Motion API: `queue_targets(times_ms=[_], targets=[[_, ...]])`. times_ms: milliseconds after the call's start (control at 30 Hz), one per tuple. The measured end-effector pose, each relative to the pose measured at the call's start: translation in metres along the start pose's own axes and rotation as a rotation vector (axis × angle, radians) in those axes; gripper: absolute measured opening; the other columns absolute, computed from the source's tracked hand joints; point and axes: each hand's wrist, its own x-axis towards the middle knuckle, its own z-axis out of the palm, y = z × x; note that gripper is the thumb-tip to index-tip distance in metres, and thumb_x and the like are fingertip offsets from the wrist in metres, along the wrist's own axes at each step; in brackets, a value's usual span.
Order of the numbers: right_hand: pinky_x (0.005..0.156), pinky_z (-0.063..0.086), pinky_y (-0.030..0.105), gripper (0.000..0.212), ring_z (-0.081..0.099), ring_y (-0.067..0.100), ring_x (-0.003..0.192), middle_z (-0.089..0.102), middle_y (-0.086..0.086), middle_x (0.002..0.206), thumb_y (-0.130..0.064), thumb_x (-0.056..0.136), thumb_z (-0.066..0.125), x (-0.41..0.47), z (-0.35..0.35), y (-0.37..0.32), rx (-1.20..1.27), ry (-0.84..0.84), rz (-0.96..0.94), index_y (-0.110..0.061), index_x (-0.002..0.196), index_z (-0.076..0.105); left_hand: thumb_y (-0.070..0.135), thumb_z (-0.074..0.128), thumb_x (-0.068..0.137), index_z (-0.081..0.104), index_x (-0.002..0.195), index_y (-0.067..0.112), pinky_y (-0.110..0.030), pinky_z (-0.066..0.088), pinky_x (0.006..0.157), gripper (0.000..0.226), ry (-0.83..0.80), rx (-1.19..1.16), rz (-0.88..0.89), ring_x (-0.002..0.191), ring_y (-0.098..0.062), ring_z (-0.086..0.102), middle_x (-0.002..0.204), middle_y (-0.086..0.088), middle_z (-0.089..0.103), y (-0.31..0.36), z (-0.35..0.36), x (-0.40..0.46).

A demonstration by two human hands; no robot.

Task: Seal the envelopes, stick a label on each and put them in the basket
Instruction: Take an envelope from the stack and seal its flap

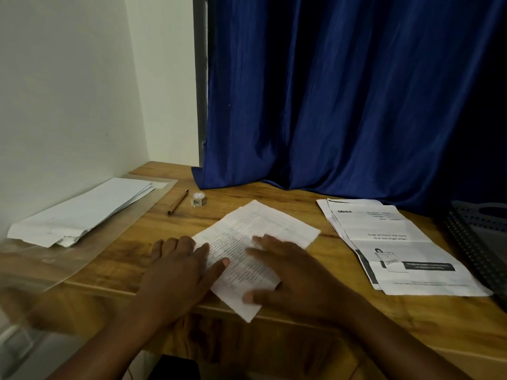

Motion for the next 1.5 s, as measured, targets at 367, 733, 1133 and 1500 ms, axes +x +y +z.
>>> queue_targets(times_ms=[367,733,1133,1500], targets=[[0.115,-0.002,0.013,0.078,-0.004,-0.021,0.141,0.020,-0.032,0.159,-0.068,0.085,0.054,-0.063,0.013,0.016,-0.112,0.046,-0.110,-0.052,0.153,0.020,0.086,0.020,0.084,0.067,0.116,0.046,-0.017,0.042,0.086,0.069,-0.004,-0.551,0.125,0.105,0.003,0.055,0.110,0.027,0.060,-0.004,-0.028,-0.015],[0.077,0.056,0.014,0.018,0.070,-0.001,0.098,0.074,-0.021,0.107,-0.044,0.090,0.070,-0.079,-0.013,0.027,0.593,0.223,0.045,-0.042,0.106,0.077,0.086,0.076,0.045,0.063,0.130,0.046,-0.032,0.047,0.110,0.094,-0.294,-1.052,0.442,0.136,-0.002,0.048,0.143,0.023,0.055,-0.020,-0.033,-0.016],[0.052,0.053,0.016,0.048,0.074,0.016,0.068,0.078,0.003,0.080,-0.053,0.072,0.078,-0.014,-0.051,0.048,0.893,0.559,0.347,-0.007,0.087,0.075,0.034,0.078,0.076,0.075,0.110,0.038,-0.017,0.058,0.070,0.034,0.115,-1.400,0.229,0.097,-0.012,0.075,0.107,0.010,0.077,0.006,-0.027,0.040],[0.065,0.057,0.028,0.046,0.073,0.018,0.076,0.078,0.007,0.091,-0.041,0.091,0.071,0.056,-0.026,0.096,1.150,0.704,0.532,-0.022,0.130,0.055,0.042,0.065,0.095,0.046,0.136,0.043,-0.037,0.054,0.091,0.046,0.324,-1.319,-0.116,0.104,-0.007,0.064,0.111,0.014,0.066,0.020,0.010,0.108]])
